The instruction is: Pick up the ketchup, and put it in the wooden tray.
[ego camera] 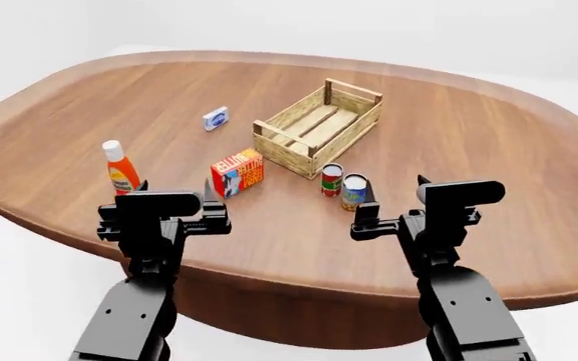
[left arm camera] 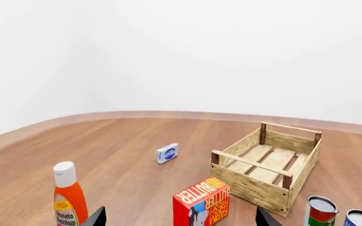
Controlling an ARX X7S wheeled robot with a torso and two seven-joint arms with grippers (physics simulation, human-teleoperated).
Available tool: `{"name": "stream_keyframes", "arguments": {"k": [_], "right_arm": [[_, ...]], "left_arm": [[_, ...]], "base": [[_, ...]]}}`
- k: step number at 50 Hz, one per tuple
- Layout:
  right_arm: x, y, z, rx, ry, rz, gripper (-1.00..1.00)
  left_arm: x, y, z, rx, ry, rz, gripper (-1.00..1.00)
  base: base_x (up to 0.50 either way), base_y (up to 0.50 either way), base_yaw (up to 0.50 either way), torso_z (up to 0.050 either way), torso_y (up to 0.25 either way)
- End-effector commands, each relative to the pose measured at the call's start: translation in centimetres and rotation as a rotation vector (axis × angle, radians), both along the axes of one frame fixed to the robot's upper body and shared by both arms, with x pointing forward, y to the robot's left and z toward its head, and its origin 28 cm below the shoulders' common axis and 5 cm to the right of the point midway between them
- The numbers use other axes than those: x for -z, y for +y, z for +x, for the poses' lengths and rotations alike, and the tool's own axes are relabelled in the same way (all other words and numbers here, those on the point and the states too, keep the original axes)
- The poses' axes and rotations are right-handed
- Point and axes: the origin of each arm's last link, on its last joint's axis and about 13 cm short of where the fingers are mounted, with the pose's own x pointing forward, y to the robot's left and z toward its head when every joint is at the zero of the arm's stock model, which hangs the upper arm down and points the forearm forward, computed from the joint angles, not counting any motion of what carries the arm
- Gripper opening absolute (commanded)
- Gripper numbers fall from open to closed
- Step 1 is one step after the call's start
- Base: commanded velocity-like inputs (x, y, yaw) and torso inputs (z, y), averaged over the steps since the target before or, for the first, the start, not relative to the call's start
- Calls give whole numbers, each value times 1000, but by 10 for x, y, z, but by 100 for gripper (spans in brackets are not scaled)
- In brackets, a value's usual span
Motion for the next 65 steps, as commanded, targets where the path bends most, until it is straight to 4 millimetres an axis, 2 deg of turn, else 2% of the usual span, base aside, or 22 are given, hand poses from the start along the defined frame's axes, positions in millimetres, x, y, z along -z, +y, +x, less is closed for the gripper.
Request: {"name": "stream_keyframes", "arguments": {"k": [1,12,30,65], "right_arm": [[-1,1,1,18,23,-6,100],[-5,5,5,9,20,65,100],[-13,7,5,-41,35,9,100],[-14,7,6,-46,38,4,100]], "left_arm": [[0,1,0,10,6,0,100],[-5,2,7,10,3,23,100],[-12,5,13,40,44,80,100],[-8,7,13,37,53,100,100]], "base": [[0,0,0,0,0],[0,0,0,0,0],[4,1,0,0,0],[371,83,0,0,0]]}}
